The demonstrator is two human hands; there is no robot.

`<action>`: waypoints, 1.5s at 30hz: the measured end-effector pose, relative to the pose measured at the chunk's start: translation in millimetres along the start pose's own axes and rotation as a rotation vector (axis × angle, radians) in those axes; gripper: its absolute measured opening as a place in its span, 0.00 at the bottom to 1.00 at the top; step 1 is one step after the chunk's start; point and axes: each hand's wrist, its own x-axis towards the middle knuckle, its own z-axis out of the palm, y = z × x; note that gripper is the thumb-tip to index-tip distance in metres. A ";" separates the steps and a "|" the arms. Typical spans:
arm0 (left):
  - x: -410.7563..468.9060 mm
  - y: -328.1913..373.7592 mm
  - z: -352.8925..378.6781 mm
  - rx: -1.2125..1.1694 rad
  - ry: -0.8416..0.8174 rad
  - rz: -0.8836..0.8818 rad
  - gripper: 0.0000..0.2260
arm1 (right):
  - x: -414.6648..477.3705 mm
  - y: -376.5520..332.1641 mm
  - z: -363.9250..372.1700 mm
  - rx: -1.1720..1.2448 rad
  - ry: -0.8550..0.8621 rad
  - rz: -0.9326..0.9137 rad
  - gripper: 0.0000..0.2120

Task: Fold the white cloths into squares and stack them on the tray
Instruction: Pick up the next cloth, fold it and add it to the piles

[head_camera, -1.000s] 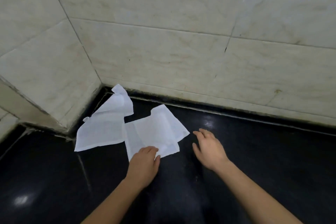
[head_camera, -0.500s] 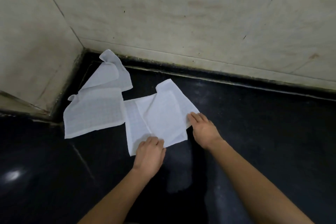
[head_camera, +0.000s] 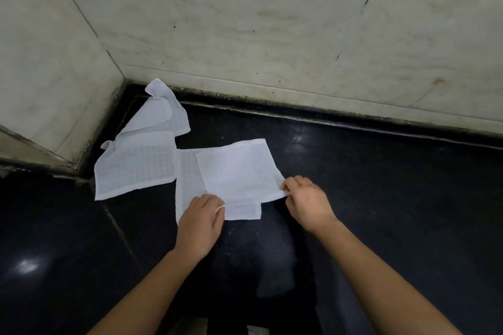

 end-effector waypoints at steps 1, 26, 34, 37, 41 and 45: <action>1.5 8.4 -6.9 -0.021 -0.002 -0.048 0.03 | -4.2 1.7 -10.1 0.029 0.035 0.013 0.12; 35.0 159.2 -45.1 -0.400 0.181 0.045 0.05 | -122.9 67.5 -142.4 0.408 0.654 0.173 0.04; -65.4 82.6 42.5 0.002 -0.212 0.243 0.05 | -190.9 89.9 -26.1 0.250 -0.058 0.309 0.08; -103.8 65.0 58.4 0.029 -0.321 0.305 0.07 | -216.8 84.0 6.7 0.191 -0.239 0.319 0.08; -133.9 57.1 58.7 0.038 -0.413 0.337 0.11 | -241.4 77.4 29.3 0.186 -0.299 0.293 0.06; -139.8 52.2 51.5 0.036 -0.431 0.291 0.10 | -245.4 78.6 28.7 0.231 -0.325 0.292 0.06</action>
